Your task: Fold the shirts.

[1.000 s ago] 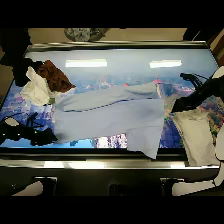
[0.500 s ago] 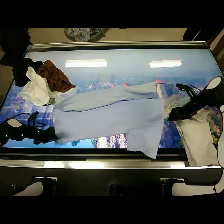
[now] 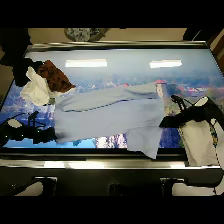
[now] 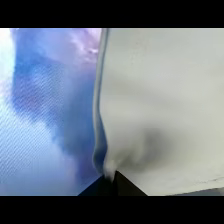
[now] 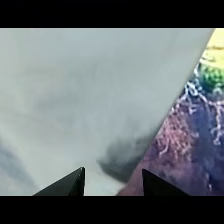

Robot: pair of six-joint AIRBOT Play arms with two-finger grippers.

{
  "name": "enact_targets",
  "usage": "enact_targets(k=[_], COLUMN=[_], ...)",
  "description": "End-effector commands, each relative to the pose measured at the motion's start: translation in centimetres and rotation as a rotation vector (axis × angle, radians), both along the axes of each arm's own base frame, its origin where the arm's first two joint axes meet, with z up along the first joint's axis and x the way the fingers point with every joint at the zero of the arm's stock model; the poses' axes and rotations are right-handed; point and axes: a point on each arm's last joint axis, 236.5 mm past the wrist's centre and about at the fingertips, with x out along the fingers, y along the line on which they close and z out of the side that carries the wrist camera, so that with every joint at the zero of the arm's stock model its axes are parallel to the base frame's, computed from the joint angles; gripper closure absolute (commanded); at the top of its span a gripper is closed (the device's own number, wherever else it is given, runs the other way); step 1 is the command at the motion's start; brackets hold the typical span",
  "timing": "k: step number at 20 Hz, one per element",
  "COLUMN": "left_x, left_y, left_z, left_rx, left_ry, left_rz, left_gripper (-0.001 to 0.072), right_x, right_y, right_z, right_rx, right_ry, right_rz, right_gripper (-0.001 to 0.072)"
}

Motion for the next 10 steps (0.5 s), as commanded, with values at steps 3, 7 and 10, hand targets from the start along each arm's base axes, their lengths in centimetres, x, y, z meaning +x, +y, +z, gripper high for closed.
enact_targets(k=[3,7,10], left_x=[0.2,3.3,10.3], left_y=[-0.1,1.0,3.0], left_z=[0.5,3.9,15.2], left_rx=[-0.006,0.027,0.135], left_ry=[-0.014,-0.101,-0.413], left_rz=[-0.016,-0.062,-0.072], left_gripper=[0.0678,0.0680,0.0683], right_x=[2.2,2.6,7.1], right_y=[1.5,1.8,0.6], right_z=[-1.6,2.1,13.0], right_rx=[0.086,0.096,-0.006], right_ry=[-0.027,-0.116,-0.438], right_rz=[-0.108,0.044,0.186], right_gripper=[0.0539,0.0668,0.0668])
